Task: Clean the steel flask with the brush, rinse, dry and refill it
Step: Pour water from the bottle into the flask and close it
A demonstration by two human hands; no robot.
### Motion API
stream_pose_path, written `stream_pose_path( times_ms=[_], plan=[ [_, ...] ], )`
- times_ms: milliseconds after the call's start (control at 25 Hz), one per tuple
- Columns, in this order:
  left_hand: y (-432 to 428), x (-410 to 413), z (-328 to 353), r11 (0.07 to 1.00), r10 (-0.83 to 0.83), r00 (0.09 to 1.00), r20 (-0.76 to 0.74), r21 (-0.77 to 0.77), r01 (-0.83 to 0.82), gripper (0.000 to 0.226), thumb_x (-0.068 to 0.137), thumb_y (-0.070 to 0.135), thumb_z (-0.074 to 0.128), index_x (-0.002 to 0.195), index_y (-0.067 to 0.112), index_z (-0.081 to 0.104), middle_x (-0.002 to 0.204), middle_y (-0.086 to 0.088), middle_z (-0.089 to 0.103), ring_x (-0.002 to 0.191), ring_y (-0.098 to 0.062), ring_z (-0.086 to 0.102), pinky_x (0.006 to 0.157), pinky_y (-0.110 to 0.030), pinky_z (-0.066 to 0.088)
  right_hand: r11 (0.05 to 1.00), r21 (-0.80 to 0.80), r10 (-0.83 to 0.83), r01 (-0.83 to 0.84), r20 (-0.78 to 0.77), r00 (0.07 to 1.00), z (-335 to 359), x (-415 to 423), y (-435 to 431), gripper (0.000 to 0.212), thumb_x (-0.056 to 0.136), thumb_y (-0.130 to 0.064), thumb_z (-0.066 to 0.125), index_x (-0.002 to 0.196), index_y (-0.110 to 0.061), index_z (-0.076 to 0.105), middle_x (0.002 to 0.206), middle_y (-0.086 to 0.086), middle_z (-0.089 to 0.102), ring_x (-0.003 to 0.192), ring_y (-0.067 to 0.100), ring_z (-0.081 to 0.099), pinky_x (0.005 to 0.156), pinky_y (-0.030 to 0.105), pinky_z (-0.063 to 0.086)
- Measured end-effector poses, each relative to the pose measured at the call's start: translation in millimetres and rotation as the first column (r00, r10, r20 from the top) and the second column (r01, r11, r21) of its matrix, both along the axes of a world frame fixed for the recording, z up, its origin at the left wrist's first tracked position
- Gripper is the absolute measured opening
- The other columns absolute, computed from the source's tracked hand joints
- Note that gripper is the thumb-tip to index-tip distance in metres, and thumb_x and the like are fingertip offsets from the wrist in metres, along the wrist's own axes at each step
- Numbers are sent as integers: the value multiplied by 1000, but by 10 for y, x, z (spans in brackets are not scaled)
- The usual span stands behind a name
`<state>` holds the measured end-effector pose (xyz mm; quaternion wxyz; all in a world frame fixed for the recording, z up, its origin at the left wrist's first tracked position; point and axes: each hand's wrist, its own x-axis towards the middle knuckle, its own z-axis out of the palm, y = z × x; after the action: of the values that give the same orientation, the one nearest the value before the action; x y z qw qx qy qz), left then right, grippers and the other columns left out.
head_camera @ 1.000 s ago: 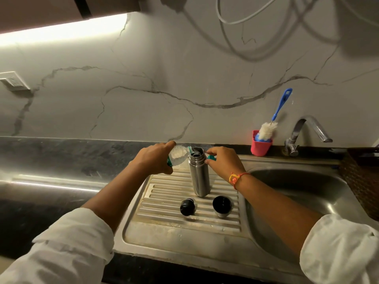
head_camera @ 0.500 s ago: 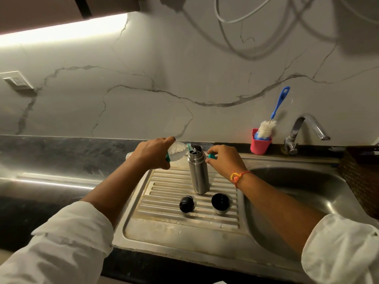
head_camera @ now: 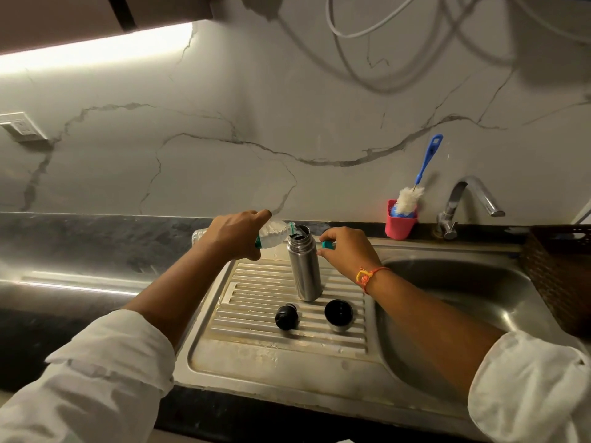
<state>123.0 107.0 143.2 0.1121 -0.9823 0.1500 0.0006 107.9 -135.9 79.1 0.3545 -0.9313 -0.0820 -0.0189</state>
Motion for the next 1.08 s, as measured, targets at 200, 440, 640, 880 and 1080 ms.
stream_pose_path(
  times_ms=[200, 440, 640, 880, 1080],
  plan=[
    [-8, 4, 15, 1000, -1, 1000, 16, 30, 0, 86, 81, 30, 84, 151, 20, 36, 131, -8, 64, 103, -25, 67, 64, -28, 50, 1000, -12, 11, -11, 5, 1000, 12, -2, -16, 36, 88, -25, 73, 122, -15, 67, 117, 7, 70, 106, 20, 65, 92, 30, 54],
    [-7, 15, 25, 999, -11, 999, 32, 49, 9, 85, 82, 29, 83, 152, 20, 35, 131, -8, 64, 102, -25, 67, 63, -26, 47, 1000, -7, 21, -21, 1, 1000, 21, -5, -39, 37, 89, -24, 73, 123, -13, 67, 119, 8, 69, 108, 21, 65, 94, 31, 54],
    [-6, 22, 49, 998, -16, 998, 52, 68, 12, 85, 83, 28, 82, 152, 20, 34, 129, -8, 64, 102, -25, 67, 66, -27, 51, 999, -16, 28, -28, 12, 1000, 30, -8, -37, 35, 89, -24, 73, 122, -13, 67, 117, 8, 70, 106, 21, 65, 93, 32, 55],
    [-8, 45, 60, 995, -17, 997, 69, 94, 11, 85, 82, 29, 82, 151, 21, 34, 125, -7, 64, 97, -23, 66, 63, -27, 50, 1000, -4, 26, -26, 1, 1000, 17, -3, -27, 36, 89, -25, 73, 123, -14, 67, 118, 7, 69, 105, 20, 65, 91, 30, 54],
    [9, 48, 67, 994, -18, 997, 75, 109, 10, 84, 83, 29, 82, 151, 21, 34, 125, -7, 64, 98, -23, 66, 64, -27, 48, 1000, -4, 28, -28, -4, 1000, 11, -10, -36, 36, 90, -25, 72, 123, -13, 67, 117, 8, 70, 106, 20, 65, 91, 29, 54]
  ],
)
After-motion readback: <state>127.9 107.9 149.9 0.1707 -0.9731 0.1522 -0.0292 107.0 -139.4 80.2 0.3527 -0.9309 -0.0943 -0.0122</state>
